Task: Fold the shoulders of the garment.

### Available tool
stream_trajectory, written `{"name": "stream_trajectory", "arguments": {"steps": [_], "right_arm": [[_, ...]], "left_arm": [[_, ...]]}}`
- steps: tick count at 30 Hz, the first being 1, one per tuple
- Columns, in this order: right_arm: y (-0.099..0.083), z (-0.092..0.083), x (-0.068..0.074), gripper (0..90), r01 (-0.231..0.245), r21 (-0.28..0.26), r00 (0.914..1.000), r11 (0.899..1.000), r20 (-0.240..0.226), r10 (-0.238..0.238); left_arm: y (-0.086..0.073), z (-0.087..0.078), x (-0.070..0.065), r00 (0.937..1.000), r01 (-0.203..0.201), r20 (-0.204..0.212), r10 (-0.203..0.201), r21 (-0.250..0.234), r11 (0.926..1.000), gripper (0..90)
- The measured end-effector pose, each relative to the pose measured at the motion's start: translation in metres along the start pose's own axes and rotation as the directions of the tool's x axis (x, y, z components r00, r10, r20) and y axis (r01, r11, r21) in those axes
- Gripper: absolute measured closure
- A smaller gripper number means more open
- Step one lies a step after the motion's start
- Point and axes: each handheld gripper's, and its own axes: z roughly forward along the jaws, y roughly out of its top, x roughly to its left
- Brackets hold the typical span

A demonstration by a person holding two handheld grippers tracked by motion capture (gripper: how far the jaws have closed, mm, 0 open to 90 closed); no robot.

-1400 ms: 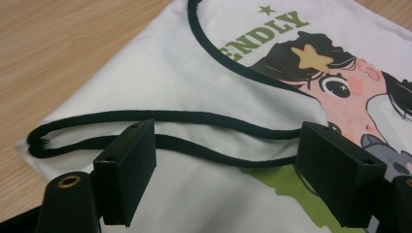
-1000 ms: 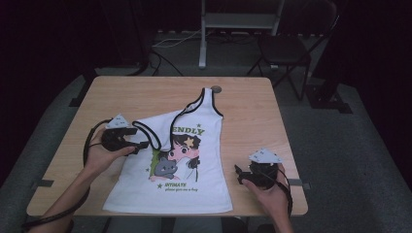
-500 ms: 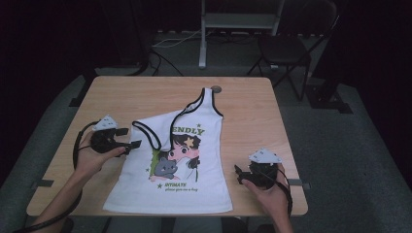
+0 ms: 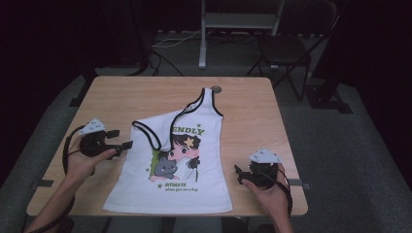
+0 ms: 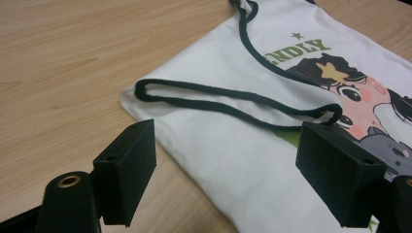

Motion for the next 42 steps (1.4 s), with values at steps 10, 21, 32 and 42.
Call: {"name": "stream_trajectory", "arguments": {"steps": [10, 21, 32, 42], "right_arm": [[0.000, 0.000, 0.000, 10.5, 0.001, 0.001, 1.0000, 1.000, 0.001, -0.001], [0.000, 0.000, 0.000, 10.5, 0.000, -0.001, 1.0000, 1.000, 0.001, 0.000], [0.000, 0.000, 0.000, 10.5, -0.001, 0.002, 1.0000, 1.000, 0.002, 0.001], [0.000, 0.000, 0.000, 10.5, -0.003, 0.003, 1.0000, 1.000, 0.004, 0.003]], "left_arm": [[-0.021, -0.019, 0.009, 0.9988, 0.045, -0.018, -0.046, -0.032, 0.9985, 22.1], [-0.040, -0.032, 0.017, 0.9952, 0.089, -0.037, -0.091, -0.056, 0.9945, 22.1], [-0.052, -0.048, 0.028, 0.9911, 0.107, -0.070, -0.113, -0.088, 0.9904, 22.1], [-0.066, -0.052, 0.033, 0.9843, 0.124, -0.112, -0.136, -0.113, 0.9859, 22.1]]}}
